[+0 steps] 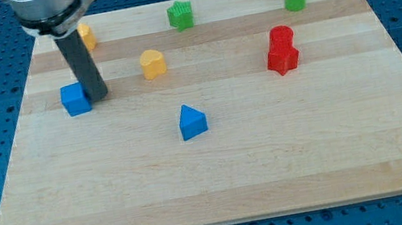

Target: Move red blocks towards down

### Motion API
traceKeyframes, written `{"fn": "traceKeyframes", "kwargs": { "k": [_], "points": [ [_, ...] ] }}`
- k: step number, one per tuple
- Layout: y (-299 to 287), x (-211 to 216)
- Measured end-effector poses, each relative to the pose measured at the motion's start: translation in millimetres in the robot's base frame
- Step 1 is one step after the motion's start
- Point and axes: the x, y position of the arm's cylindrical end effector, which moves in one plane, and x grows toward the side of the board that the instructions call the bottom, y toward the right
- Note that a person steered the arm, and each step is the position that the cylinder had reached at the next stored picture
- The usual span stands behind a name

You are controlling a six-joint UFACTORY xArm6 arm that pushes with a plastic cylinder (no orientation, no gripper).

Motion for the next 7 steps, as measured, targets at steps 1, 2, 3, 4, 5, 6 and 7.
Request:
{"fn": "traceKeyframes", "kwargs": {
  "k": [1,2,3,4,5,6,7],
  "points": [
    [-22.3,0.0],
    [3.5,-15.7],
    [34.4,-44.2],
    [83.8,-66.9],
    [155.9,-72.7],
    [232.3,-72.7],
    [273.5,-68.2]
  ]
}}
